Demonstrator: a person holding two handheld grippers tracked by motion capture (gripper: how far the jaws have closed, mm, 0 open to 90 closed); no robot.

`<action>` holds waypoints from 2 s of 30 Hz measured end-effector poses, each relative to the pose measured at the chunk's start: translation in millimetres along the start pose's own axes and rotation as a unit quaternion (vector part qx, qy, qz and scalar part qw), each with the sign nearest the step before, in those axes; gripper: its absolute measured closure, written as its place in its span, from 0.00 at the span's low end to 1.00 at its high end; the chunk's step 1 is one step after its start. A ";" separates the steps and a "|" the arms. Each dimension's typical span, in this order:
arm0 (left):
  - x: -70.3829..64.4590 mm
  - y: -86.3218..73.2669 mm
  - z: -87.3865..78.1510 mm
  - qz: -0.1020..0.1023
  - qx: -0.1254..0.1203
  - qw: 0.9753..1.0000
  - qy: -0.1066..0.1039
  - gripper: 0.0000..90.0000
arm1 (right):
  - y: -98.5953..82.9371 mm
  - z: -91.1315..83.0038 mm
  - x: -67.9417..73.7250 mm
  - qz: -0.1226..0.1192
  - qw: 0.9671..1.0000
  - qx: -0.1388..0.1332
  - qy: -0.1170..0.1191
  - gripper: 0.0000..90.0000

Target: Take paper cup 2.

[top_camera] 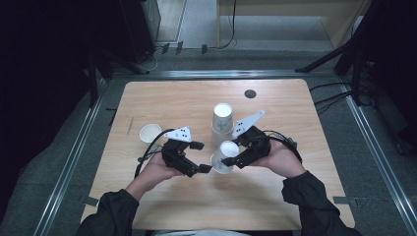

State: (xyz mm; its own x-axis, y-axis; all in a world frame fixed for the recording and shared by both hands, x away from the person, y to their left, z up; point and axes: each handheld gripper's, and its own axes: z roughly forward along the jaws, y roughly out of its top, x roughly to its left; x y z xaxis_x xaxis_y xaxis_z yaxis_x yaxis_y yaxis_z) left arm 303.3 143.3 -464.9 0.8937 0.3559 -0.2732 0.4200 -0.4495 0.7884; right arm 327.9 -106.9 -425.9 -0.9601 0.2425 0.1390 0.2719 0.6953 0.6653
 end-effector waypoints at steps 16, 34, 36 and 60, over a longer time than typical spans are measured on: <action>-9.7 -7.5 4.5 0.011 -0.015 1.000 -0.011 0.15 | 29.1 4.1 15.0 -0.021 0.999 -0.005 0.043 0.38; -11.1 -8.3 4.5 0.038 0.003 0.999 -0.003 0.31 | 26.7 5.9 11.4 -0.015 0.997 -0.024 0.065 0.39; -10.9 -7.9 4.1 0.038 0.003 0.999 -0.003 0.31 | 27.0 6.1 11.6 -0.017 0.997 -0.024 0.065 0.38; -0.5 9.7 -27.6 0.073 0.058 0.996 0.013 0.30 | -9.2 -0.8 8.2 -0.036 0.996 -0.071 0.027 0.28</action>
State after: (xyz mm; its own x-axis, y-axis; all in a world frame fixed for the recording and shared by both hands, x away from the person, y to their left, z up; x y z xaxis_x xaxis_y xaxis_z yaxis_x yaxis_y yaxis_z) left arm 302.6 161.4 -441.9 0.9428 0.2998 -0.1456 0.3031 -0.5894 0.7488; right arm 317.4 -111.9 -430.3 -0.9801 0.1549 0.1240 0.1934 0.6057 0.7719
